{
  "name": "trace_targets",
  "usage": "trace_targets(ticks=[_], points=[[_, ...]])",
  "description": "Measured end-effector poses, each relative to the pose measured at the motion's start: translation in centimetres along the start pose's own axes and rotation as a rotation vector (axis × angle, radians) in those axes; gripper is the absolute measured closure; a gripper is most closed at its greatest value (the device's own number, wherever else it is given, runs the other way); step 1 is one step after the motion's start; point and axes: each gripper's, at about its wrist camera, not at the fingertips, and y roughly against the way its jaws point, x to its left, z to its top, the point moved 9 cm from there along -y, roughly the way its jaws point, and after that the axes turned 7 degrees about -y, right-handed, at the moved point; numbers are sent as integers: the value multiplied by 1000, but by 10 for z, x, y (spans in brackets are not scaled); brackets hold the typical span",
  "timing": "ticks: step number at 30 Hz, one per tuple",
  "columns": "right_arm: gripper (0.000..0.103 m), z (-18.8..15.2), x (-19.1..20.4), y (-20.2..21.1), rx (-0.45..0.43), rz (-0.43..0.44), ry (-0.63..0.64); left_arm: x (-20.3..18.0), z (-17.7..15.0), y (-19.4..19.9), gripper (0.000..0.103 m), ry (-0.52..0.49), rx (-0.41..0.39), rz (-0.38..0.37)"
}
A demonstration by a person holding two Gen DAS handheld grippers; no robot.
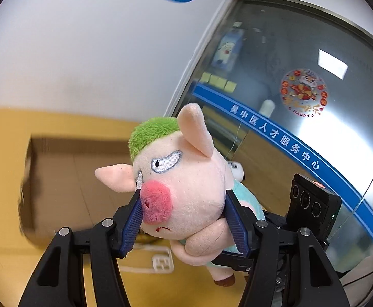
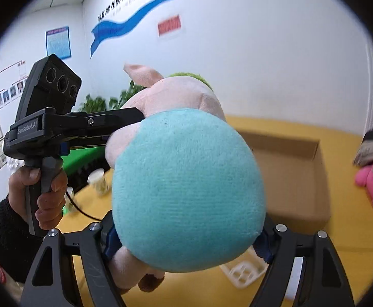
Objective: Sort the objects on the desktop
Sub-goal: 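Carry the plush pig over the empty box and release it inside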
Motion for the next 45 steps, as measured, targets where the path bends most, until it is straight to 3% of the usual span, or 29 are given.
trace_targets(ticks=[7, 18, 24, 30, 33, 36, 39, 45], points=[[23, 61, 10, 7, -103, -22, -9, 4, 70, 9, 39, -107, -37, 0], [23, 149, 8, -46, -191, -21, -3, 39, 151, 0, 39, -172, -75, -13], [23, 199, -10, -90, -177, -22, -9, 97, 199, -38, 39, -144, -91, -20], [23, 236, -49, -167, -123, 4, -82, 194, 228, -113, 39, -103, -53, 2], [23, 236, -76, -217, -81, 12, -137, 243, 219, -157, 39, -73, -10, 6], [23, 213, -99, -271, -10, 14, -189, 291, 187, -201, 39, -40, 57, 11], [23, 166, -113, -330, 102, 30, -257, 329, 147, -235, 39, 6, 127, 14], [28, 85, -110, -413, 297, 112, -363, 367, 87, -264, 41, 62, 226, 40]])
